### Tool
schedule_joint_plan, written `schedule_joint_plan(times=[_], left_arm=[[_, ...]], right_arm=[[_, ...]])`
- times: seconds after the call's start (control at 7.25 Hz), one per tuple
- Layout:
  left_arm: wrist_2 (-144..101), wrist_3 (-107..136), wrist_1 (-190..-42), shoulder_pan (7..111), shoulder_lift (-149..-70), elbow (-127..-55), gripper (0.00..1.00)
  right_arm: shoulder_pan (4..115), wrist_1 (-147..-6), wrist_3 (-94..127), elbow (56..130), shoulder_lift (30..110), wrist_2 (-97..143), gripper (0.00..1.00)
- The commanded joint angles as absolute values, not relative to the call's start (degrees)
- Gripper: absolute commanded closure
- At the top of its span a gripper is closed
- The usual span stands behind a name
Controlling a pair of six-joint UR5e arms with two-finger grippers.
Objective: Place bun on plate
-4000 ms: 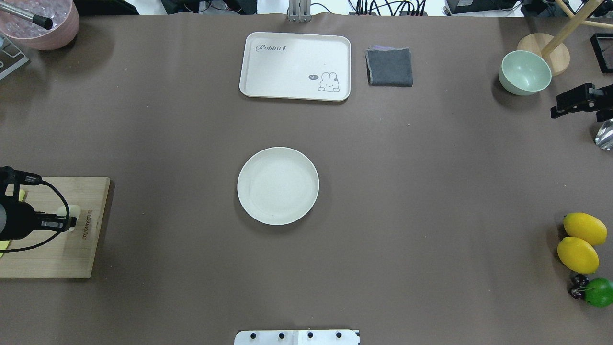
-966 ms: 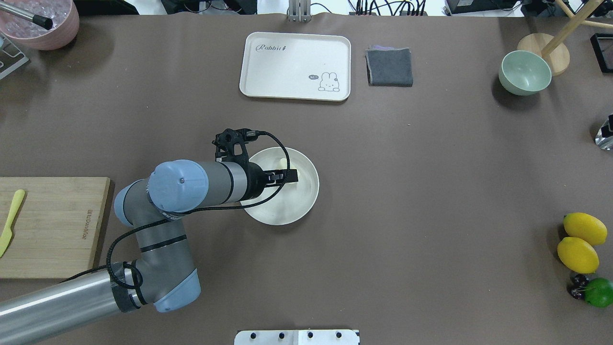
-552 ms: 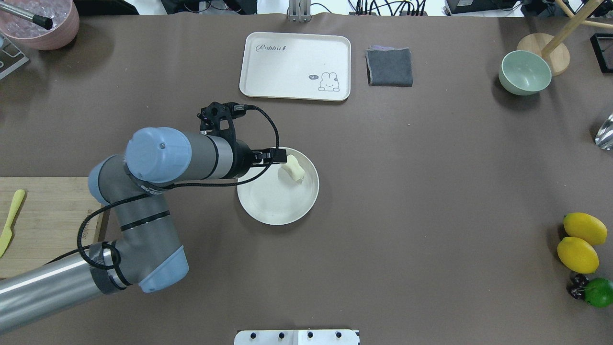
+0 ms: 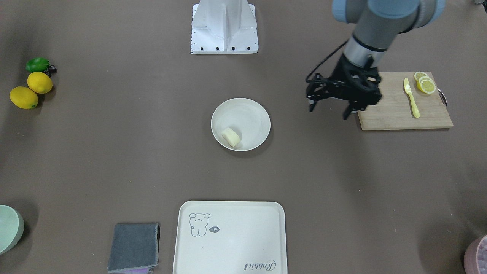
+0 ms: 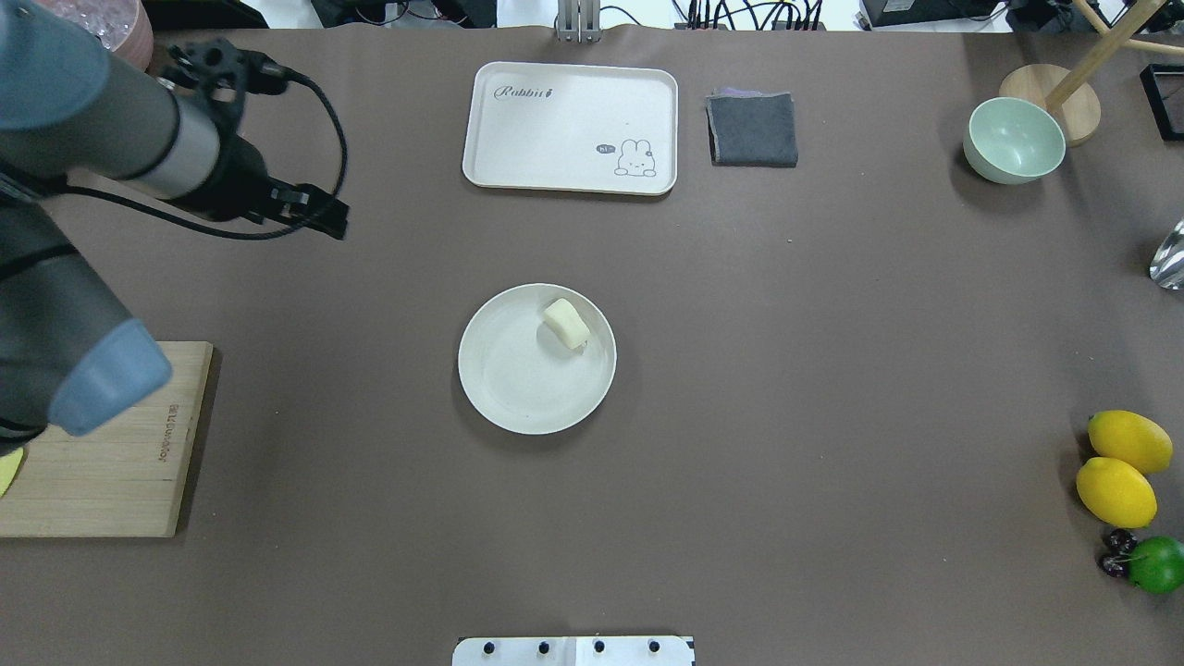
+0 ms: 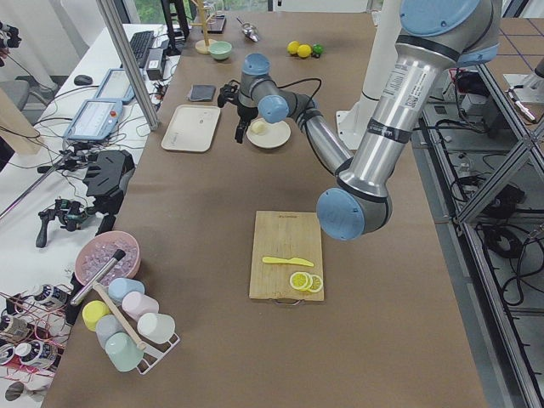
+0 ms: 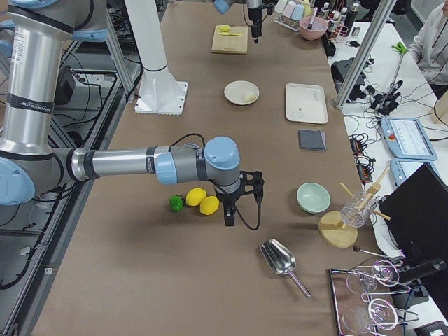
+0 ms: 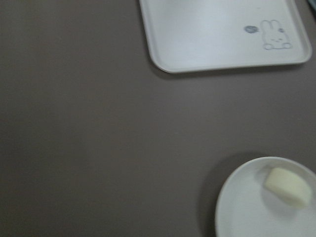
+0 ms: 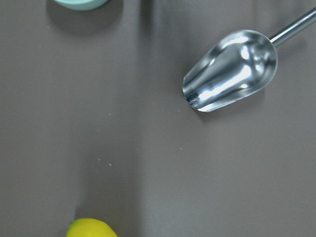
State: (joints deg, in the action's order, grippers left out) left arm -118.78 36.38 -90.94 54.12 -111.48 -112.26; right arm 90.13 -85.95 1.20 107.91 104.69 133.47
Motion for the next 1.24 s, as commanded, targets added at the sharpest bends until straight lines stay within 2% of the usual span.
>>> schedule_joint_plan(times=[0.0,0.28,0.55,0.69,0.97,1.1], left_arm=[[-125.23,3.49,-77.67,70.59,-107.23,-110.41,0.02],[-125.95,-14.1,-73.04,78.99,-99.97,-106.28,0.03],[-125.95,-15.12,-73.56,84.01,-94.78,-103.9,0.03],[-126.73,-15.2,-74.7,89.77,-91.7,-103.8,0.02],[-135.75,-14.6,-86.41,90.96,-80.31,-103.54,0.02],[-136.23,-14.24,-89.53,90.97,-78.33,-102.49,0.02]], right_arm=[[92.46,-85.87,-5.44,104.16,106.35,132.89,0.0],[92.37,-85.87,-5.45,103.71,106.79,131.5,0.0],[92.37,-85.87,-5.45,103.71,106.79,130.34,0.0],[92.37,-85.78,-5.45,103.54,106.87,130.34,0.0],[92.37,-85.43,-5.45,103.27,107.31,130.34,0.0],[92.37,-85.34,-5.45,103.27,107.31,130.43,0.0]])
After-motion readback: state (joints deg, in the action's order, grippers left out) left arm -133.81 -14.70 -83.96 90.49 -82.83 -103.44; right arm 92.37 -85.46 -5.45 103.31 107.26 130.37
